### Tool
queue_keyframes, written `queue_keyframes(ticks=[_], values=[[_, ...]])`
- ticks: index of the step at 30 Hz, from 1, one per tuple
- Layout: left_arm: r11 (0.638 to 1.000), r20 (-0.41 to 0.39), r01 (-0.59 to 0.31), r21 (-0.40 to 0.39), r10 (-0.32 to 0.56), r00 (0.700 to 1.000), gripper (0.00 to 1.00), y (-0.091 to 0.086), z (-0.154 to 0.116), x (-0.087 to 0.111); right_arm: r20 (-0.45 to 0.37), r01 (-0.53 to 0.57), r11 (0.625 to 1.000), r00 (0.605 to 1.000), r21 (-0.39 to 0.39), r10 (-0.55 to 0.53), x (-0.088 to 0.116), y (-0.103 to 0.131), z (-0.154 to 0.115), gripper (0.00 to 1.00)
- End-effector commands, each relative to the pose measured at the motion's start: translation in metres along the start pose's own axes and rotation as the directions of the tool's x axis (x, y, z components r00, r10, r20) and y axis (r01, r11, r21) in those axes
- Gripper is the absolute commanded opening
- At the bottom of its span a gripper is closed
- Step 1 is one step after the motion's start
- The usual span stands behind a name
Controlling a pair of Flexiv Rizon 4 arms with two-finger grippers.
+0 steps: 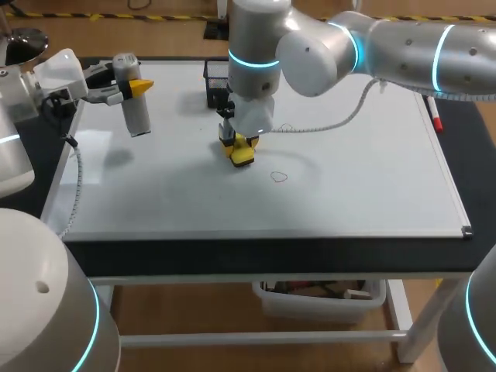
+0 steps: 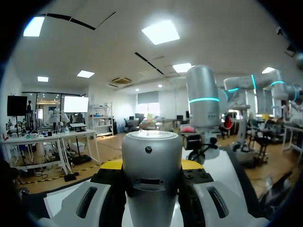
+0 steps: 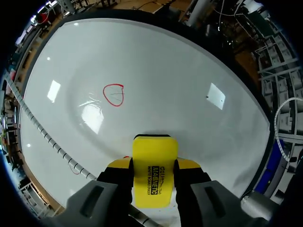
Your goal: Pick up the inspection probe, press it on each red-marked spot on the whiteboard one by one, put down the probe, pick up the eraser, and wipe off all the red marks.
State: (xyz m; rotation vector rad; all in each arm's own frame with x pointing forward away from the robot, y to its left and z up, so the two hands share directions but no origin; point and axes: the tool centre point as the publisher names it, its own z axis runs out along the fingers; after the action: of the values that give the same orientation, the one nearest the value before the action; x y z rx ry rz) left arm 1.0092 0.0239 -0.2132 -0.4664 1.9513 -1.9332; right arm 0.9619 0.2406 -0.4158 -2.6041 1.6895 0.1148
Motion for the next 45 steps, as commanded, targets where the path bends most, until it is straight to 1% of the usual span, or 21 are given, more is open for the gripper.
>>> queue_keyframes(ticks=[1, 15, 34, 41, 45], values=[[1.0, -0.002, 0.0, 0.002, 0.0, 1.0, 0.0, 0.0, 0.0, 0.0, 0.002, 0.001, 1.0, 1.0, -0.003, -0.001, 0.005, -0.003, 0.004, 0.0], [1.0, -0.002, 0.0, 0.002, 0.0, 1.0, 0.0, 0.0, 0.0, 0.0, -0.008, -0.035, 0.999, 0.999, -0.002, 0.035, 0.022, 0.002, 0.011, 0.0], [1.0, -0.002, 0.0, 0.002, 0.0, 1.0, 0.0, 0.0, 0.0, 0.0, -0.011, -0.119, 0.993, 0.993, 0.003, 0.119, 0.057, 0.013, 0.009, 0.0], [1.0, -0.002, 0.0, 0.002, 0.0, 1.0, 0.0, 0.0, 0.0, 0.0, -0.017, -0.127, 0.992, 0.992, 0.008, 0.127, 0.065, 0.013, 0.005, 0.0], [1.0, -0.002, 0.0, 0.002, 0.0, 1.0, 0.0, 0.0, 0.0, 0.0, -0.018, -0.131, 0.991, 0.991, 0.012, 0.131, 0.065, 0.012, 0.0, 0.0]])
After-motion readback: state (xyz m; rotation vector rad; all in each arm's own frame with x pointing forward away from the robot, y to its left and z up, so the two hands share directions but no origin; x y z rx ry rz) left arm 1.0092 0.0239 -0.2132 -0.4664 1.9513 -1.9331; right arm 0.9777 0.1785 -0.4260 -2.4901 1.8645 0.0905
